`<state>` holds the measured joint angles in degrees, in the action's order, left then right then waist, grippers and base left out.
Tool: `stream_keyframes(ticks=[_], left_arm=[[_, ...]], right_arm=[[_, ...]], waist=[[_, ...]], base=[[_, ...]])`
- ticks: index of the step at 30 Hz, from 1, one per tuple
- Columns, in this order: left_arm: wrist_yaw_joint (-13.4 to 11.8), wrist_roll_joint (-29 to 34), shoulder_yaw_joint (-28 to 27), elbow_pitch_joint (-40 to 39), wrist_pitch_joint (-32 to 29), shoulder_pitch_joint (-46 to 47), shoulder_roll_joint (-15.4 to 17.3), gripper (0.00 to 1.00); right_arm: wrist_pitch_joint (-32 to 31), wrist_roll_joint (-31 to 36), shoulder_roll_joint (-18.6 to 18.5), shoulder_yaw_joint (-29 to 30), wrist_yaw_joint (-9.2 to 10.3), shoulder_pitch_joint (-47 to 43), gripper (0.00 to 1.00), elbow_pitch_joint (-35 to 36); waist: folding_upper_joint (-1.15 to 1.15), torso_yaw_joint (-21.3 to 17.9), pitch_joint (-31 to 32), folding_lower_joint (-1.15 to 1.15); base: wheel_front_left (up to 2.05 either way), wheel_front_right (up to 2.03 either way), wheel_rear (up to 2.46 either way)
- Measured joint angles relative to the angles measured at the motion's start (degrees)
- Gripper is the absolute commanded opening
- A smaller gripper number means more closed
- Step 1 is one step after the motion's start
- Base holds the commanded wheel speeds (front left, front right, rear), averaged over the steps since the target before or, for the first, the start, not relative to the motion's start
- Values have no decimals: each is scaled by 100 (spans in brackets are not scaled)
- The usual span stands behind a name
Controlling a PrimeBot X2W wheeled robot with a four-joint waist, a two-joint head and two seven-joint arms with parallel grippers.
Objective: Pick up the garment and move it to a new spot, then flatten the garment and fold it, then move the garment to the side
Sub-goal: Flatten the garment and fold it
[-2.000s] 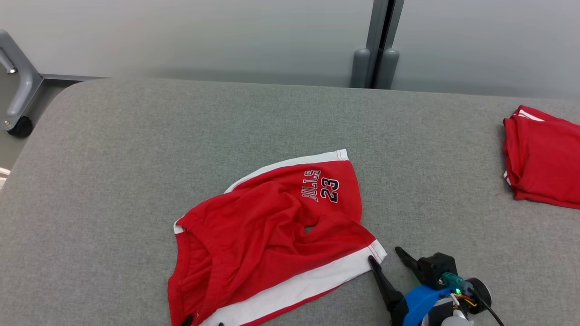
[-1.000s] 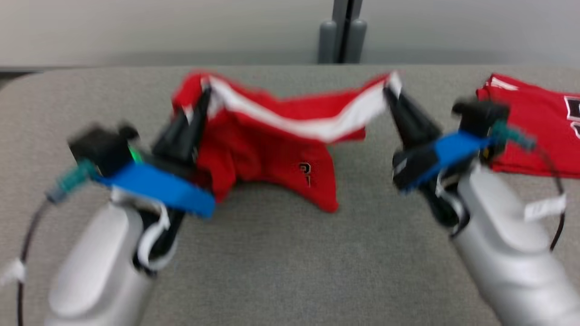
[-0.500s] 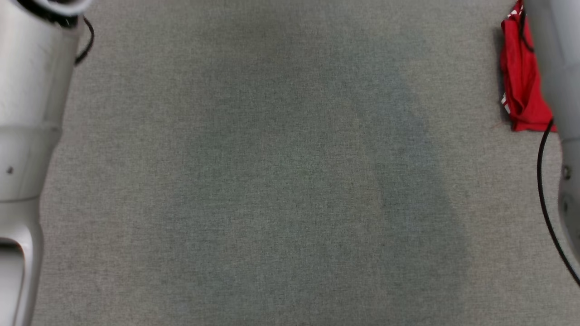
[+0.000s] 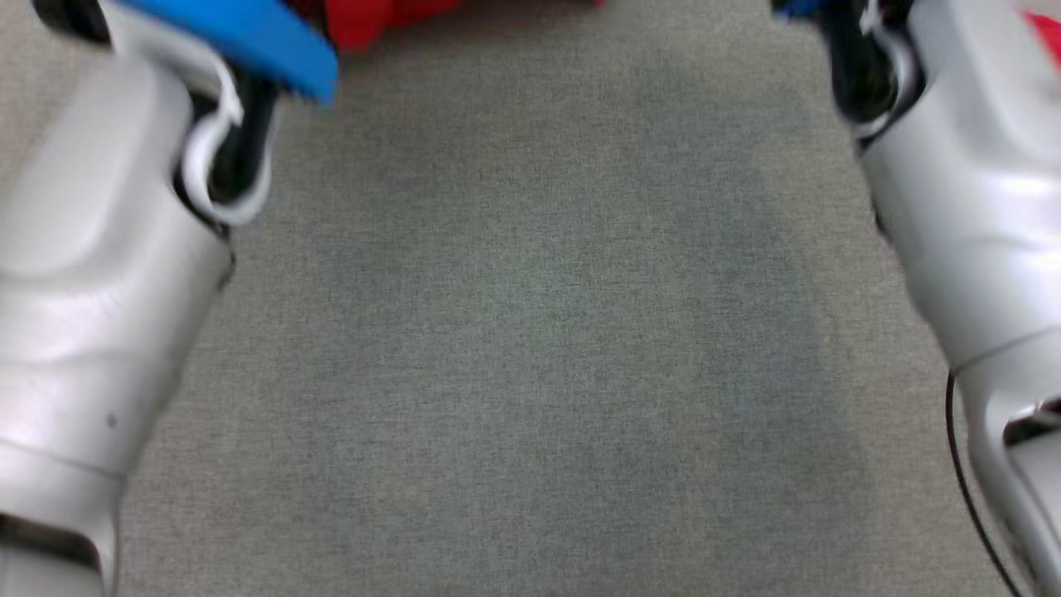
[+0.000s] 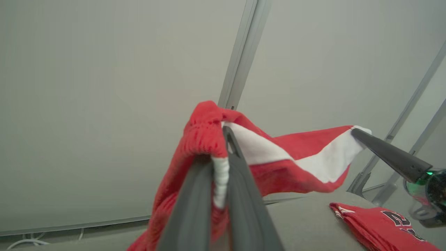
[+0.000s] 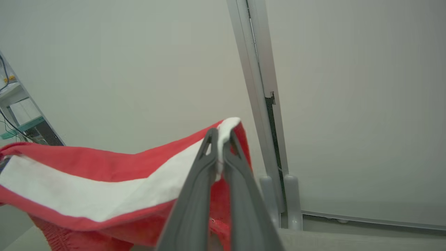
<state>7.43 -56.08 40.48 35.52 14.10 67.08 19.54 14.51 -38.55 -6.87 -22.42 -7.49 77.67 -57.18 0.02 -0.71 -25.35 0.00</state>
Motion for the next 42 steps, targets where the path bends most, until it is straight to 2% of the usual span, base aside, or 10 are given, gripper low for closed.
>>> stream_keyframes(ticks=[5,7,12,15,21,29,34,42], left_arm=[[0,138,-36,-253,81,-1290,2,0],[0,346,-293,-460,89,-1848,-34,0],[-57,996,-744,-1003,89,-3384,-112,0],[-67,1154,-1024,-1322,89,-4292,-160,0],[-81,1400,-1078,-1740,90,-5571,-172,0],[-241,1579,-910,-2199,70,-6594,10,0],[-322,1574,-832,-2546,-47,-6979,212,0],[-391,1591,-699,-2962,-192,-7010,164,0]], right_arm=[[40,-330,-185,-352,0,-1243,0,480],[44,-433,-281,-442,0,-1773,0,735],[46,-711,-546,-464,0,-3050,0,1477],[46,-790,-682,-449,0,-3824,0,1838],[46,-940,-878,-419,0,-5171,0,2412],[-42,-976,-1045,-135,0,-6664,0,3243],[-276,-775,-1025,354,-1,-7442,0,3897],[-689,-302,-684,1135,0,-7649,0,4518]], waist=[[-1,46,253,-1],[-1,63,380,-1],[-3,77,701,-2],[-3,82,917,-2],[-4,74,1271,-2],[-4,75,1657,-2],[-4,66,1723,-1],[-3,113,1670,-1]], base=[[0,0,0],[0,0,0],[0,0,0],[0,0,0],[0,0,0],[0,0,0],[0,0,0],[0,0,0]])
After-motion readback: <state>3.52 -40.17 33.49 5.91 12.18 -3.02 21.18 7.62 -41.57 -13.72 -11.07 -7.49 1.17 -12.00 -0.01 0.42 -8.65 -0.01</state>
